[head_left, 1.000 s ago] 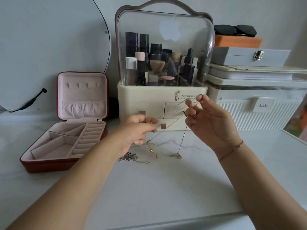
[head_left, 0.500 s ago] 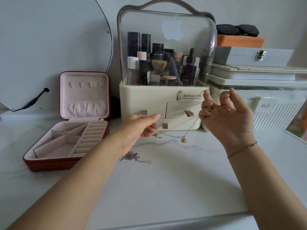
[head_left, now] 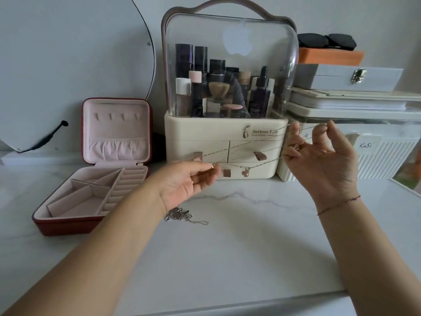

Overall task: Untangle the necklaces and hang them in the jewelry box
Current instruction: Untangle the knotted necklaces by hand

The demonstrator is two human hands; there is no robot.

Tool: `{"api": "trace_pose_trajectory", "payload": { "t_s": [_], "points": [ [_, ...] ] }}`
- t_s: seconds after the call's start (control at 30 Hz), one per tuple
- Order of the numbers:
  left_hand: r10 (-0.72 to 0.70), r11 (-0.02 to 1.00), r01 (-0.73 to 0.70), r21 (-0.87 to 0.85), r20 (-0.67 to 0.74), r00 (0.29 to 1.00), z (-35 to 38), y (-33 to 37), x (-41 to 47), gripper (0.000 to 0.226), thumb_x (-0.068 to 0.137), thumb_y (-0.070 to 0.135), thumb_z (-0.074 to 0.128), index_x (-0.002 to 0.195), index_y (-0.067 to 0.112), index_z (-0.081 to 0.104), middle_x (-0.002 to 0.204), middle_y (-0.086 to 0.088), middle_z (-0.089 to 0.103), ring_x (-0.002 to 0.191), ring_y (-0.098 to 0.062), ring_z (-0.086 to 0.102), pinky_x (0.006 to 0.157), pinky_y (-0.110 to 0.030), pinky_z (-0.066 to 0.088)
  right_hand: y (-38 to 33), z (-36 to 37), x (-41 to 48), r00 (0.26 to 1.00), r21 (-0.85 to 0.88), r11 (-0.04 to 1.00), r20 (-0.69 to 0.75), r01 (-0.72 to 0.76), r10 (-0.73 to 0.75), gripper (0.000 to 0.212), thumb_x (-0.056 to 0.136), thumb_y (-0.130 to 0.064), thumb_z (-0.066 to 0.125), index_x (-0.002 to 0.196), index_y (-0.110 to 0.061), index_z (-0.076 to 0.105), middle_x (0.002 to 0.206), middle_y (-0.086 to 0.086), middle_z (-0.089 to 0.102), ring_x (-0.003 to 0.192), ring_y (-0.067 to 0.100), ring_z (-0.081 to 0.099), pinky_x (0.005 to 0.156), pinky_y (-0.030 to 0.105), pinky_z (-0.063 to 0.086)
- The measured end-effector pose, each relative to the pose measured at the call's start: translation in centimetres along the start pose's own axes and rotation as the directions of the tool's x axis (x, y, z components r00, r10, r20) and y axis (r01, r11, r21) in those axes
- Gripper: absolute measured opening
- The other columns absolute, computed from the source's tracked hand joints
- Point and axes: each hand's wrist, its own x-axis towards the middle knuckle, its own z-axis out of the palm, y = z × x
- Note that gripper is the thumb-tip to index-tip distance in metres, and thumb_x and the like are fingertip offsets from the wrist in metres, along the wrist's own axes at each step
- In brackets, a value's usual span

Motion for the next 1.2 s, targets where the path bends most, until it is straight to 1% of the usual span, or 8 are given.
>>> {"api": "trace_pose_trajectory", "payload": {
  "t_s": [0.2,0.3,0.47,0.57,0.77,0.87,0.97,1.2],
  "points": [
    [0.098,0.977,-0.106,-0.187,-0.056,0.994,-0.1,-0.1,0.5,0.017,0.083,-0.009,0.057,0.075,0.006,0.054,0.077,-0.008,0.062,0.066,-0.014,0.069,0.068,-0.019,0.056,-0.1,-0.1,0.2,0.998,-0.024,1.000,-0.068,0.002,-0.004,0.022,0.086,-0.030,0.059,0.066,-0.020,0.060,0.090,0.004,0.052,0.065,0.011,0.038,0.059,0.017,0.030],
    [0.120,0.953,-0.120,-0.277,-0.015,0.993,0.1,0.1,0.4,0.013,0.085,-0.006,0.054,0.077,0.004,0.054,0.082,-0.011,0.065,0.069,-0.017,0.071,0.070,-0.023,0.058,-0.2,-0.1,0.2,0.991,-0.018,1.000,-0.131,0.016,-0.018,0.025,0.087,-0.028,0.058,0.064,-0.018,0.060,0.082,0.002,0.049,0.060,0.010,0.030,0.057,0.016,0.023],
    [0.136,0.982,-0.134,-0.136,0.002,0.991,0.2,0.3,-0.2,0.005,0.090,0.006,0.053,0.088,0.010,0.056,0.085,-0.006,0.073,0.087,-0.019,0.069,0.082,-0.029,0.052,-0.1,-0.2,0.3,0.986,-0.021,0.999,-0.165,0.028,-0.031,0.025,0.087,-0.026,0.058,0.063,-0.017,0.058,0.076,0.000,0.047,0.057,0.010,0.028,0.052,0.017,0.024],
    [0.132,0.989,-0.131,-0.071,0.006,0.991,0.3,0.4,-0.3,0.005,0.091,0.008,0.053,0.088,0.010,0.056,0.080,-0.004,0.072,0.086,-0.020,0.069,0.082,-0.030,0.051,-0.1,-0.3,0.4,0.985,-0.010,0.999,-0.166,0.035,-0.036,0.025,0.086,-0.026,0.058,0.063,-0.017,0.058,0.074,-0.002,0.046,0.056,0.010,0.027,0.051,0.017,0.023],
    [0.198,0.975,-0.201,0.096,0.043,0.979,0.2,0.1,-0.5,0.040,0.082,-0.003,0.061,0.064,0.023,0.037,0.087,-0.002,0.073,0.086,-0.022,0.071,0.074,-0.025,0.052,-0.2,-0.6,0.5,0.985,0.006,0.999,-0.169,0.038,-0.036,0.025,0.087,-0.026,0.057,0.064,-0.017,0.058,0.073,-0.002,0.047,0.056,0.009,0.027,0.050,0.017,0.024],
    [0.260,0.928,-0.265,0.262,0.056,0.964,0.2,-0.2,-0.6,0.046,0.084,-0.006,0.061,0.067,0.024,0.030,0.097,-0.005,0.072,0.081,-0.026,0.072,0.064,-0.021,0.049,-0.4,-0.8,0.6,0.983,0.009,0.999,-0.179,0.041,-0.039,0.025,0.087,-0.026,0.058,0.064,-0.018,0.058,0.074,-0.002,0.046,0.055,0.009,0.029,0.049,0.017,0.026],
    [0.319,0.875,-0.303,0.377,0.020,0.947,0.4,-0.5,-0.6,0.047,0.084,-0.006,0.063,0.070,0.021,0.027,0.090,-0.008,0.069,0.069,-0.026,0.072,0.053,-0.018,0.047,-0.4,-1.0,0.7,0.982,0.022,0.999,-0.185,0.048,-0.043,0.023,0.087,-0.026,0.059,0.065,-0.018,0.057,0.074,-0.002,0.045,0.055,0.009,0.029,0.048,0.018,0.026],
    [0.382,0.870,-0.369,0.326,0.023,0.924,0.7,-0.3,-0.9,0.052,0.080,-0.009,0.066,0.065,0.020,0.026,0.085,-0.011,0.073,0.066,-0.026,0.072,0.052,-0.021,0.051,-0.4,-1.0,0.7,0.983,0.013,0.999,-0.183,0.031,-0.028,0.020,0.083,-0.025,0.060,0.065,-0.018,0.058,0.073,-0.002,0.047,0.055,0.009,0.028,0.049,0.017,0.026]
  ]
}}
